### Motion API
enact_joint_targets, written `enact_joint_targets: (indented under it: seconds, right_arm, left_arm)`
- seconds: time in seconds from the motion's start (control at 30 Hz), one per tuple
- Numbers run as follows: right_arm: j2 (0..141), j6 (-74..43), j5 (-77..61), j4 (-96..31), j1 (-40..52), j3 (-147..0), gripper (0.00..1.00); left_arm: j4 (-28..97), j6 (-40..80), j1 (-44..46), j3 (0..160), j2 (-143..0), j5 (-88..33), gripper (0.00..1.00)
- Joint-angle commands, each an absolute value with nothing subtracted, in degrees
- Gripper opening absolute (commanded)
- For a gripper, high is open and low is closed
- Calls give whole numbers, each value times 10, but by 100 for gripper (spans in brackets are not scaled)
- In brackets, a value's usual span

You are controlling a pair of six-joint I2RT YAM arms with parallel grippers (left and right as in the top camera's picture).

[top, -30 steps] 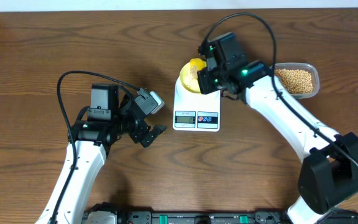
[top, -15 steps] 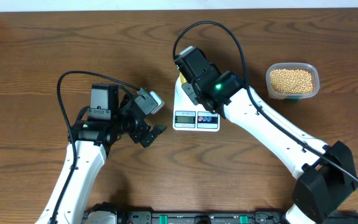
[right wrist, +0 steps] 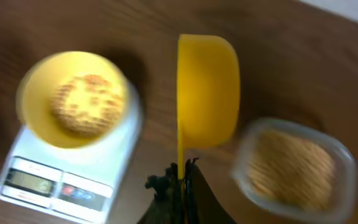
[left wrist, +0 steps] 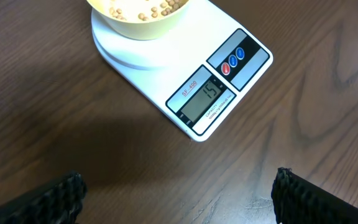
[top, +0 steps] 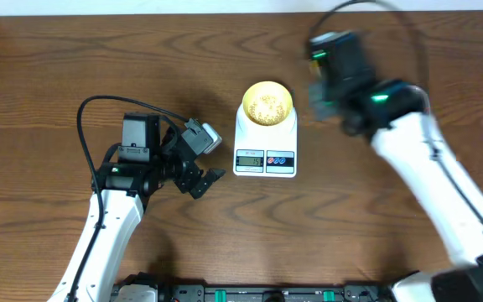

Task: Scoop item into bowl and weigh 50g on scale
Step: 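Tip the scoop with the right gripper to pour beans into bowl, then return the scoop to the tub and scoop more soybeans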

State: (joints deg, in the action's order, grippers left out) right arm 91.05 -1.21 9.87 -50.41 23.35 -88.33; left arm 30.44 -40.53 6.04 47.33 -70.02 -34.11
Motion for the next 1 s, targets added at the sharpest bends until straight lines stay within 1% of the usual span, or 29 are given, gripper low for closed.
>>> enact_joint_targets:
  seconds: [0.0,0.1,0.23,0.47,0.8,0.97]
  right_arm:
    - [886,-29,58,-555,144,-893,1]
    - [899,-43,58,-595,57,-890,1]
    - [931,-47,58,-605,2,-888,1]
    - [1002,-46,75,-602,-27,-888,1]
    - [1079,-47,78,-585,-37,-888,1]
    - [1109,-46,44,-577,-37,-888,1]
  left_arm:
    - [305,-405,58,467,-700,-336,98]
    - [305,-405,58,467,-700,-336,98]
    - [305,-405,58,467,-700,-336,98]
    - [305,-405,58,467,-700,-336,98]
    - [305,-405,58,467,-700,-336,98]
    - [305,-405,58,467,-700,-336,98]
